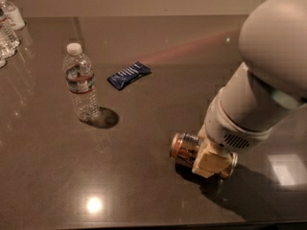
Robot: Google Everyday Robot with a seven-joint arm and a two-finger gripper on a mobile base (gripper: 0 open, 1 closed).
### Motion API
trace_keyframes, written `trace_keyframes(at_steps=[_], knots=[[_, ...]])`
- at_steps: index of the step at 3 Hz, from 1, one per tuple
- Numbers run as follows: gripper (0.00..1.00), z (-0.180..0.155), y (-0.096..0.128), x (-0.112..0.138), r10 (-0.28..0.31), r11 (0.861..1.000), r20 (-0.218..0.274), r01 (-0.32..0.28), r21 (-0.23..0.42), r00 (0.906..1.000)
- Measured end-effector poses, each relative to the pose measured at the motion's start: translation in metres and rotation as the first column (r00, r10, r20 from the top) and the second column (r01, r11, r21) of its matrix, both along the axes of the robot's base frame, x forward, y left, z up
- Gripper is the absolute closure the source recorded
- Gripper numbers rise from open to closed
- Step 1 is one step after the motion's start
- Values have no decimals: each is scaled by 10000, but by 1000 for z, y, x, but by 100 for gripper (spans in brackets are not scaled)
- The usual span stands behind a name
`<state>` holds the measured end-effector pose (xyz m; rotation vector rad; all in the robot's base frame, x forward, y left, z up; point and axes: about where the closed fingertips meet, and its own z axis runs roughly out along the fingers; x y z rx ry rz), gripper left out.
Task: Pick orange can
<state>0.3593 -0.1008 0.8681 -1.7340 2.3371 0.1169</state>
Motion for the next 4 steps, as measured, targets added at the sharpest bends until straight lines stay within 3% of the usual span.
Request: trace_keyframes(at_steps=[1,3,4], knots=[[100,32,-8,12,6,10000,453,-8,48,9990],[100,102,-28,47,78,9997,1351,-107,211,9908],[100,141,-33,57,185,9992,1959,-250,306,9805]])
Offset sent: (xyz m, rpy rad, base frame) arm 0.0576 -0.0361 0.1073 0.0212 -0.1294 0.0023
